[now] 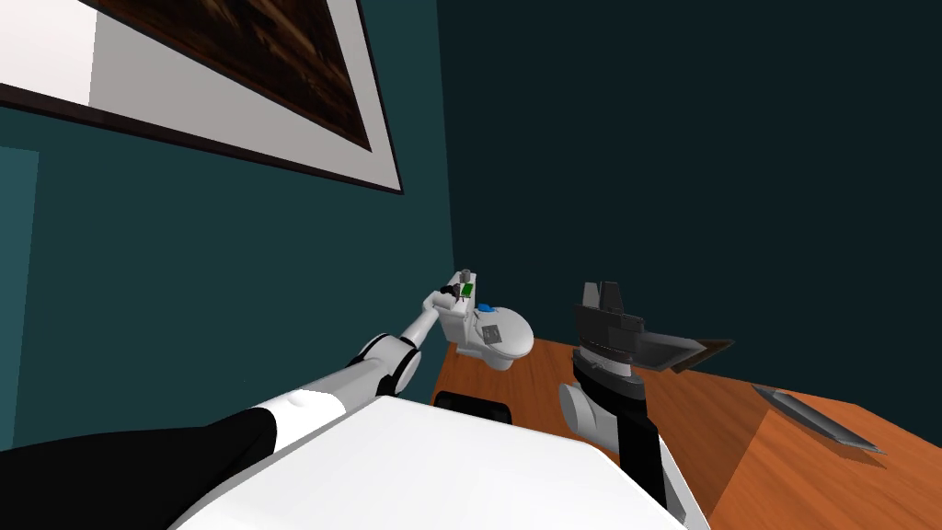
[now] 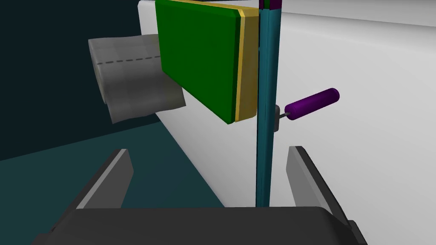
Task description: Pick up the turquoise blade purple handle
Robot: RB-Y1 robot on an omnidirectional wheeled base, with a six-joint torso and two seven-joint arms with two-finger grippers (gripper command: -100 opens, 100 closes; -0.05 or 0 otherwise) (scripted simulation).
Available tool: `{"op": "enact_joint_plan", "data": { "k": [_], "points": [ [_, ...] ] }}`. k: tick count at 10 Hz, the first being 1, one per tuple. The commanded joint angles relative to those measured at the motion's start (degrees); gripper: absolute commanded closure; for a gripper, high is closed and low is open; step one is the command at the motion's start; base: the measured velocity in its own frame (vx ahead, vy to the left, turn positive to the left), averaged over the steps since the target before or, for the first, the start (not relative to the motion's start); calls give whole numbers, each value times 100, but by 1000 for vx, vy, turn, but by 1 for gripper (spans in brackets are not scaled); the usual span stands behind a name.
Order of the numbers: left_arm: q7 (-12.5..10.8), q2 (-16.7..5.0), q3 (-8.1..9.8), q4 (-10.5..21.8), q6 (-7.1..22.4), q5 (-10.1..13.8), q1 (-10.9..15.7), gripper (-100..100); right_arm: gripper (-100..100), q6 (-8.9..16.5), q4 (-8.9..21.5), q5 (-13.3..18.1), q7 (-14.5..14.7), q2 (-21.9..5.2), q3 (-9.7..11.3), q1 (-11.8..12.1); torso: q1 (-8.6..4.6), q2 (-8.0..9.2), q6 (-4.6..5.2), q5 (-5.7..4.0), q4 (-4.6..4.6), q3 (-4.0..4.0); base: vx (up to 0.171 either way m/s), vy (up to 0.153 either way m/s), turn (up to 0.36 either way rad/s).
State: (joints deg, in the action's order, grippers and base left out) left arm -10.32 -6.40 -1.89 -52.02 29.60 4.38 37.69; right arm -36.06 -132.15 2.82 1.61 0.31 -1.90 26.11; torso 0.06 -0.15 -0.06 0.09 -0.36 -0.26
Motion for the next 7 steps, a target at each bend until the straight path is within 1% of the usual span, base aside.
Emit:
{"op": "enact_joint_plan", "data": {
  "k": [1,2,3,4,5,6,7],
  "points": [
    [57,-21,99,286,-151,54,282,-100,0,0,0,0,0,0,0,0,0,0,0,0,0,0,-66,3,-61],
    [57,-21,99,515,-151,54,282,-100,0,0,0,0,0,0,0,0,4,0,-2,1,0,1,-26,8,-1],
    [57,-21,99,641,-151,54,282,-100,0,0,0,0,0,0,0,1,7,-9,-4,2,-3,-5,0,0,0],
    [140,-37,318,951,-453,120,619,-100,0,0,0,0,0,0,0,1,6,-19,-3,2,-5,-11,-61,-4,-118],
    [140,-37,318,1190,-453,120,717,-100,0,0,0,0,0,0,0,0,3,-6,0,1,-2,-4,-73,4,-64],
    [140,-37,318,1377,-453,120,717,-100,0,0,0,0,0,0,0,0,5,1,-3,1,0,0,-30,5,13],
    [224,-54,538,1718,-754,185,1079,-100,0,0,0,0,0,0,0,1,6,-9,-4,2,-3,-5,-62,-3,-100]
  ]
}}
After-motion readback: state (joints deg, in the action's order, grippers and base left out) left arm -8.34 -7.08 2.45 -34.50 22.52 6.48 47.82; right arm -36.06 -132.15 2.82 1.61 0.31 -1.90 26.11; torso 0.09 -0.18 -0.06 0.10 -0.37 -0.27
